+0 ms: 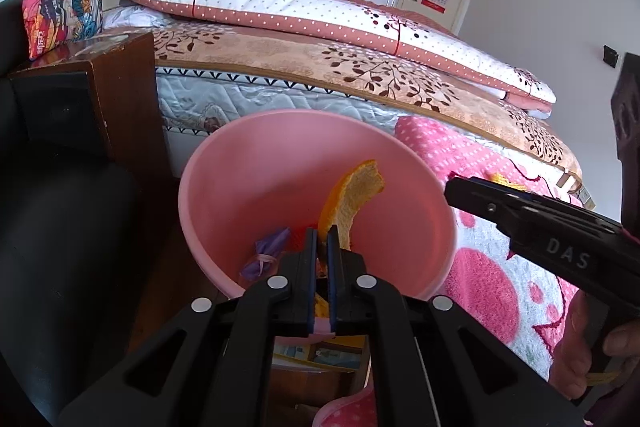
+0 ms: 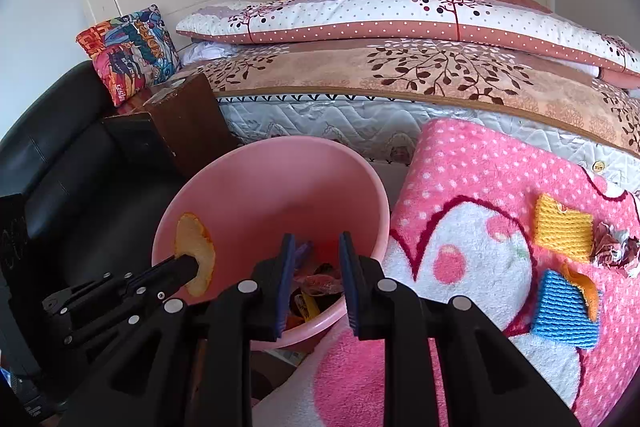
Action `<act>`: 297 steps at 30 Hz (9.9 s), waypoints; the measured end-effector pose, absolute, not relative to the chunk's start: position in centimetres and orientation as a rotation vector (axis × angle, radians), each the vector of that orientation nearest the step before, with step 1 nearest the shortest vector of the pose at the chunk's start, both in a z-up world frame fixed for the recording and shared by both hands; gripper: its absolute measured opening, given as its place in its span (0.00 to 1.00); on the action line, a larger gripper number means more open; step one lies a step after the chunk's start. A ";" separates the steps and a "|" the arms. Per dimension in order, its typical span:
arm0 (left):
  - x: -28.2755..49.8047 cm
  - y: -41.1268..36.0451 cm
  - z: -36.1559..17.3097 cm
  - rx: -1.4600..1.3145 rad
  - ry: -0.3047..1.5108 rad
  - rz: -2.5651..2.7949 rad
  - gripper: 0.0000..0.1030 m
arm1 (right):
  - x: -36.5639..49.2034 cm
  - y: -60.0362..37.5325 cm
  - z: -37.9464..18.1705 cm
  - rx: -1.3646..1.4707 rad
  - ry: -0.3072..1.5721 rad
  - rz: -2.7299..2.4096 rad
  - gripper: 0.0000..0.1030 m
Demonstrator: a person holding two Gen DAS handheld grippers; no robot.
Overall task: Collect trash
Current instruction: 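Carry the orange peel and snack wrapper over the pink bucket and open both grippers, then move both open grippers from the bucket back over the blanket, then grasp the blue mesh sleeve with the left gripper while the right gripper grasps the orange peel piece, then carry the blue mesh sleeve and orange peel over the bucket and open both grippers, then move both open grippers from the bucket back over the blanket, then grasp the silver foil wrapper with the right gripper while the left gripper grasps the yellow sponge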
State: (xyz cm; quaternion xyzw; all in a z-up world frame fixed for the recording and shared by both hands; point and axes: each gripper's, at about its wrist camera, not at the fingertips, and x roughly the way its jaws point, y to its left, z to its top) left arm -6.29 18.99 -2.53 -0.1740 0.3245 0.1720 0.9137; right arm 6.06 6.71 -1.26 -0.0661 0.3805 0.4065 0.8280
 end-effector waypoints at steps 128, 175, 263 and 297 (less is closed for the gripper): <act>-3.6 6.3 -1.3 -0.202 0.793 -0.143 0.09 | 8.1 -13.6 -6.6 0.007 0.969 0.608 0.11; -7.8 20.3 -1.0 -0.339 0.684 0.382 0.16 | 7.2 8.0 -2.1 -0.116 0.981 0.987 0.32; 19.3 -1.3 -6.5 0.326 0.875 -0.289 0.38 | 16.4 -21.7 -4.8 0.367 0.935 0.410 0.22; 2.3 0.3 1.2 -0.206 0.754 0.049 0.06 | 6.6 -18.5 -1.3 0.234 0.887 0.674 0.22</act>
